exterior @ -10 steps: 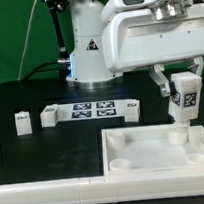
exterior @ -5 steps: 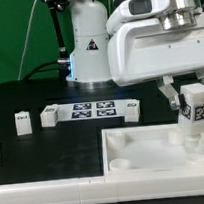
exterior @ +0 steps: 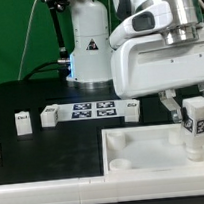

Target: Assemble one leg

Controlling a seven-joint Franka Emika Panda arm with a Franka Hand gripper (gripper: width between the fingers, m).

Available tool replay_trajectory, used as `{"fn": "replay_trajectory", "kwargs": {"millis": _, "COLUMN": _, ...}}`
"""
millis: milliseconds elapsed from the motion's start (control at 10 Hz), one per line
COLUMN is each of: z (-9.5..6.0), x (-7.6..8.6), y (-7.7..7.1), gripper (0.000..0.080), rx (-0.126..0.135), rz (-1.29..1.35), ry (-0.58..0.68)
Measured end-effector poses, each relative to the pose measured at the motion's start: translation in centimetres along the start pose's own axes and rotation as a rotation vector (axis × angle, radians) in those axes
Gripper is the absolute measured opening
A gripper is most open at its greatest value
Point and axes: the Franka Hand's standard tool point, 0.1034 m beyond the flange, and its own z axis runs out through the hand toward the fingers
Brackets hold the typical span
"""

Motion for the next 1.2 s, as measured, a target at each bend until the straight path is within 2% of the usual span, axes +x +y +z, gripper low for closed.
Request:
{"fn": "replay_trajectory", "kwargs": {"millis": 600, "z": 1.5, "x": -0.8, "y": -0.2, "gripper": 0.029, "rx": -0.008, "rz": 0.0, "ry": 0.041}}
{"fn": "replay_trajectory", "kwargs": {"millis": 1000, "z": 1.5, "x": -0.8, "y": -0.4, "gripper": 0.0295, "rx": -0.008, "rz": -0.003, "ry": 0.046}}
{"fn": "replay_trajectory", "kwargs": {"millis": 1100, "z": 1.5, "x": -0.8, "y": -0.4, "gripper": 0.05, "rx": -0.008, "rz": -0.003, "ry": 0.046}}
{"fn": "replay_trajectory", "kwargs": {"millis": 1200, "z": 1.5, "x": -0.8, "y": -0.4, "gripper": 0.05, "rx": -0.008, "rz": -0.003, "ry": 0.046}}
